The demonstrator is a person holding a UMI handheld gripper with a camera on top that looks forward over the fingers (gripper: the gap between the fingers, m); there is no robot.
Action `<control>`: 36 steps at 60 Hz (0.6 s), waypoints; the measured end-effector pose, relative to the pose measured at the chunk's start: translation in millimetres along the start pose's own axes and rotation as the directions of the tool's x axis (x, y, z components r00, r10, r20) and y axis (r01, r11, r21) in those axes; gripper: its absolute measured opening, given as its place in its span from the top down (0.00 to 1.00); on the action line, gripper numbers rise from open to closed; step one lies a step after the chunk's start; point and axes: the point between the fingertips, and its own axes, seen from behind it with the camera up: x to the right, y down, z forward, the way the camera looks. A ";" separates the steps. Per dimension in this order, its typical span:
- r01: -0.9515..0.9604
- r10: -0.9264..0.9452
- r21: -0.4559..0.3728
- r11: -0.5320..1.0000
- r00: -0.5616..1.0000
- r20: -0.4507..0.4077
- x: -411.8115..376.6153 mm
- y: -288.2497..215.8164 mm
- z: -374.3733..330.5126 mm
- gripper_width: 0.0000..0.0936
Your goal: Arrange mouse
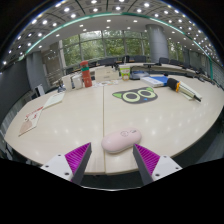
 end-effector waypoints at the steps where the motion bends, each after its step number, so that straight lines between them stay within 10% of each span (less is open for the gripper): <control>1: -0.003 0.003 -0.002 1.000 1.000 -0.004 0.3 -1.1 3.0 0.09; 22: 0.005 -0.006 -0.015 1.000 0.999 -0.046 0.2 -32.5 64.0 0.12; 36: 0.086 -0.088 -0.020 0.996 0.992 -0.096 10.0 -40.9 83.7 0.49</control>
